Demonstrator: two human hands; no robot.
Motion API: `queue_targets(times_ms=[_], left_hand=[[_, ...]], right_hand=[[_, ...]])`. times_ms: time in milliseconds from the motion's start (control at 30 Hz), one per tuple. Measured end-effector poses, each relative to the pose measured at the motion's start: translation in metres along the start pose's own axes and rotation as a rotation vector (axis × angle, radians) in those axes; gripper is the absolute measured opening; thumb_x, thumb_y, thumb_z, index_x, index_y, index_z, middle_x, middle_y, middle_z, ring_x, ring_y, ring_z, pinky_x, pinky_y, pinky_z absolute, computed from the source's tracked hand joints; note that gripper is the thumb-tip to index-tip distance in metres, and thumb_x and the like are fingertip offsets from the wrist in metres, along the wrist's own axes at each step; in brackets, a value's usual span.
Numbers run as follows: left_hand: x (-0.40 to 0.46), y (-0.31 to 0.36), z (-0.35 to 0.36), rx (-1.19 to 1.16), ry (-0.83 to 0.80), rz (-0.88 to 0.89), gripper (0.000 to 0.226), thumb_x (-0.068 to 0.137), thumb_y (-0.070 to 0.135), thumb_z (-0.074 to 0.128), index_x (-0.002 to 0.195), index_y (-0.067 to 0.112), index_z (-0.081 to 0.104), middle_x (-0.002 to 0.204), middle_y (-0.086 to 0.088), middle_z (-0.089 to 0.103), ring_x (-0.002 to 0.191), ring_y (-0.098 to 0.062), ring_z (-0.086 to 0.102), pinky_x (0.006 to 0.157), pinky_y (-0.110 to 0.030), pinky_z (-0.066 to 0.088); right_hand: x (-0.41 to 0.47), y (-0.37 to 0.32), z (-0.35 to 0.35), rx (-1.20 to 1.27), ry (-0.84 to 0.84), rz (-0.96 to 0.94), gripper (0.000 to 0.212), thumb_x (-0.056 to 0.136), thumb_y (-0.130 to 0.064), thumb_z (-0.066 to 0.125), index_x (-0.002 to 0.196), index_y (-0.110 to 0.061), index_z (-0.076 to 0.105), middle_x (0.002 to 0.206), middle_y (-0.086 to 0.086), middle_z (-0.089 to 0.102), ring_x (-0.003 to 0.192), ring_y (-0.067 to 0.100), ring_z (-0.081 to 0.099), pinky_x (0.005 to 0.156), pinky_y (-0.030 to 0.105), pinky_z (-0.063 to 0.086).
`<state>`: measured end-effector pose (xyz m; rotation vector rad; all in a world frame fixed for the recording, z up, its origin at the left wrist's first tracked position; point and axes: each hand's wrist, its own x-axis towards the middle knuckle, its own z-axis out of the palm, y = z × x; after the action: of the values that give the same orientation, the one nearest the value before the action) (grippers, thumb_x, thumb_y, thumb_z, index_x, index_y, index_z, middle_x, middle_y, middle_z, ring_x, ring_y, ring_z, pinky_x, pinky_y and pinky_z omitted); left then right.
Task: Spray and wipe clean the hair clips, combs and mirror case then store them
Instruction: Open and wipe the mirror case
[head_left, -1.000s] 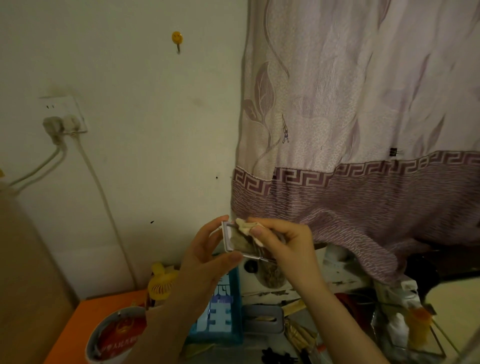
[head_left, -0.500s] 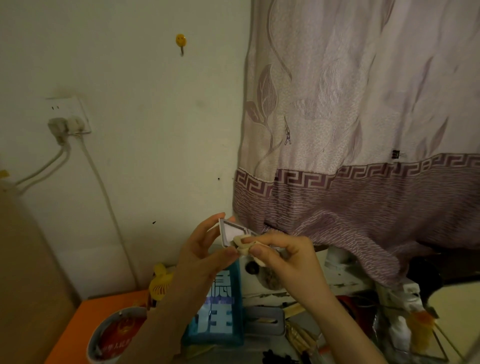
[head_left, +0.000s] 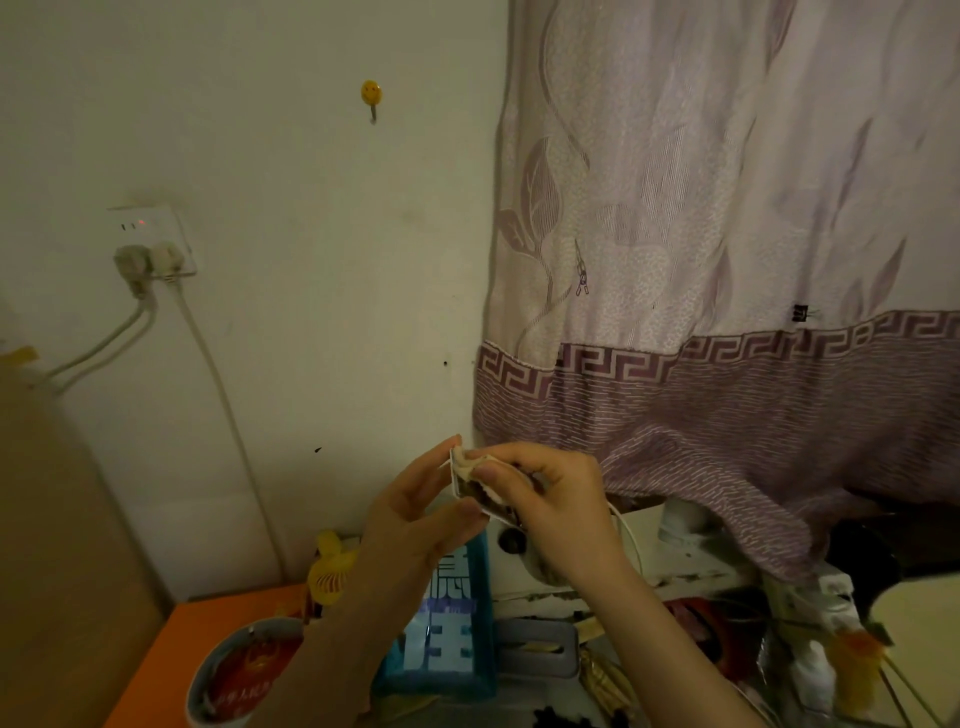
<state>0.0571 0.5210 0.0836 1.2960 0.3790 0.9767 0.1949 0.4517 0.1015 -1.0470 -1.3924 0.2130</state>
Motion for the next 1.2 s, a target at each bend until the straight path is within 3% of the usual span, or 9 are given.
queue_targets(times_ms=[133,267,500,700,833,1067,1200], left_hand=[[0.0,0.003,-0.003,0.025,0.031,0.006,0.071,0.058,0.022,0.076,0.126,0.021,0.058,0.121,-0.008,0.066,0.104,-0.026,0.067,0.074,-0.029,0.058],[0.0,0.002,-0.004,0.016,0.032,-0.004,0.068,0.065,0.015,0.072,0.131,0.018,0.054,0.122,-0.01,0.066,0.104,-0.027,0.068,0.073,-0.029,0.058],[-0.001,0.0,-0.005,0.001,-0.02,0.004,0.054,0.079,0.005,0.06,0.131,0.017,0.052,0.117,-0.009,0.068,0.105,-0.027,0.067,0.076,-0.029,0.058],[0.002,0.0,0.0,-0.001,-0.018,0.037,0.046,0.073,0.011,0.066,0.117,0.025,0.065,0.115,-0.008,0.069,0.103,-0.026,0.068,0.075,-0.027,0.057],[0.003,0.001,-0.006,-0.012,0.028,0.032,0.059,0.07,0.014,0.067,0.127,0.02,0.055,0.113,-0.008,0.07,0.1,-0.026,0.069,0.073,-0.026,0.057],[0.001,-0.004,-0.006,-0.019,-0.008,0.013,0.061,0.074,0.013,0.063,0.134,0.017,0.049,0.116,-0.009,0.069,0.104,-0.028,0.067,0.076,-0.029,0.058],[0.002,-0.004,-0.006,-0.063,-0.003,0.003,0.057,0.079,0.008,0.057,0.135,0.014,0.048,0.116,-0.005,0.069,0.104,-0.026,0.067,0.075,-0.028,0.058]], right_hand=[[-0.005,-0.001,-0.002,0.099,-0.072,0.025,0.016,0.088,-0.014,0.064,0.097,-0.023,0.073,0.095,-0.01,0.074,0.089,0.008,0.07,0.078,0.019,0.054],[-0.011,-0.001,-0.008,0.108,-0.094,0.048,0.015,0.087,-0.021,0.063,0.097,-0.019,0.074,0.094,-0.007,0.075,0.088,0.01,0.07,0.078,0.019,0.053],[0.003,-0.005,-0.016,0.129,0.161,0.07,0.015,0.084,-0.009,0.067,0.096,-0.011,0.075,0.088,-0.012,0.075,0.084,0.003,0.069,0.074,0.013,0.051],[-0.005,0.001,0.0,0.033,0.031,0.062,0.017,0.085,-0.012,0.067,0.101,-0.016,0.074,0.094,-0.015,0.073,0.088,0.001,0.069,0.076,0.013,0.052],[-0.012,0.001,0.0,0.089,-0.01,0.041,0.022,0.083,-0.026,0.064,0.101,-0.017,0.074,0.098,-0.011,0.074,0.092,0.008,0.07,0.081,0.021,0.054],[-0.02,-0.001,-0.01,0.142,-0.068,0.086,0.022,0.082,-0.026,0.065,0.099,-0.015,0.075,0.099,-0.008,0.074,0.095,0.01,0.07,0.083,0.019,0.053],[-0.013,0.0,-0.02,0.12,0.128,0.096,0.017,0.082,-0.025,0.065,0.095,-0.02,0.076,0.094,-0.009,0.075,0.091,0.009,0.07,0.081,0.02,0.054]])
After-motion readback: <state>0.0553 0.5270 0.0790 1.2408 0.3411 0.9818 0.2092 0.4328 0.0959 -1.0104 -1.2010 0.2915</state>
